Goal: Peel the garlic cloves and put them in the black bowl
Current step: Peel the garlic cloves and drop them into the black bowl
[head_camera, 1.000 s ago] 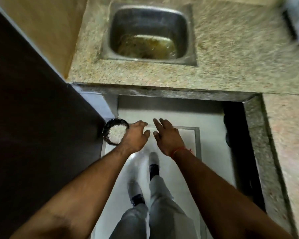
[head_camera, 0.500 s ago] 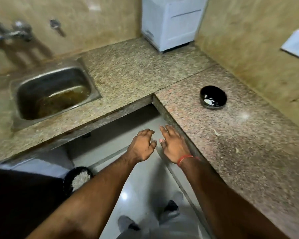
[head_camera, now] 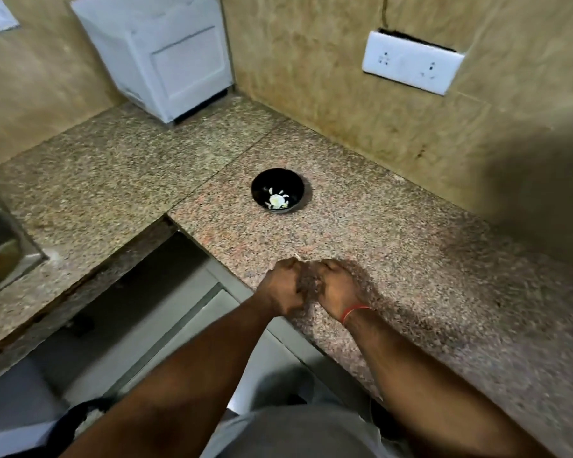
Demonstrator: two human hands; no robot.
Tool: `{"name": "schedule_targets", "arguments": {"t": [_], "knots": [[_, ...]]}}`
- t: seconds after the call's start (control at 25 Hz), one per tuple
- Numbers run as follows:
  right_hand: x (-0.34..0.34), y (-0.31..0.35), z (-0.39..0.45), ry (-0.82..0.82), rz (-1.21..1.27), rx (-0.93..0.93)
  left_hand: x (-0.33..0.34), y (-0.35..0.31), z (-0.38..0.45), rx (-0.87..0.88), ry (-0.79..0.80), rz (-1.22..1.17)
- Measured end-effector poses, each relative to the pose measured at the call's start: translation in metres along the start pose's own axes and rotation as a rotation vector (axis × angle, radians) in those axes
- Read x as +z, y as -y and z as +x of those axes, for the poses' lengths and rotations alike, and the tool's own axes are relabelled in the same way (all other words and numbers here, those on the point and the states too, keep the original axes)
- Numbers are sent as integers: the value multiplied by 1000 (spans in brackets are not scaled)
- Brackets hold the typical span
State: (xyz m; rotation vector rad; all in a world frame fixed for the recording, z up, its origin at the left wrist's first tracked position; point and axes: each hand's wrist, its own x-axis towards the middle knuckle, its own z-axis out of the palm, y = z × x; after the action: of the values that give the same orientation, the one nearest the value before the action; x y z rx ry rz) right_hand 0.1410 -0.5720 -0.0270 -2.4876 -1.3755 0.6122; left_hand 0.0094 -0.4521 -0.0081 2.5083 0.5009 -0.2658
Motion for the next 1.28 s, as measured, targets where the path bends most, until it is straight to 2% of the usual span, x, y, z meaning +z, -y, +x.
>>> {"name": "schedule_targets", "arguments": {"t": [0.16,0.36,0.64,0.8,1.0,1.28], "knots": [[-7,-32,1,-13,-49,137,1,-25,27,-174,56,41],[-12,-46,10,39,-19,265,7,-30,61,-121,115,156],[-7,-46,37,11,24,209,12,-7,88,-98,145,166],[-18,-39,62,-81,210,227,1,10,99,-123,83,72],[-46,4,121,-226,436,116,-18,57,104,-193,-4,38],[-48,59,227,-255,425,61,-47,97,104,-208,-67,-19]]}}
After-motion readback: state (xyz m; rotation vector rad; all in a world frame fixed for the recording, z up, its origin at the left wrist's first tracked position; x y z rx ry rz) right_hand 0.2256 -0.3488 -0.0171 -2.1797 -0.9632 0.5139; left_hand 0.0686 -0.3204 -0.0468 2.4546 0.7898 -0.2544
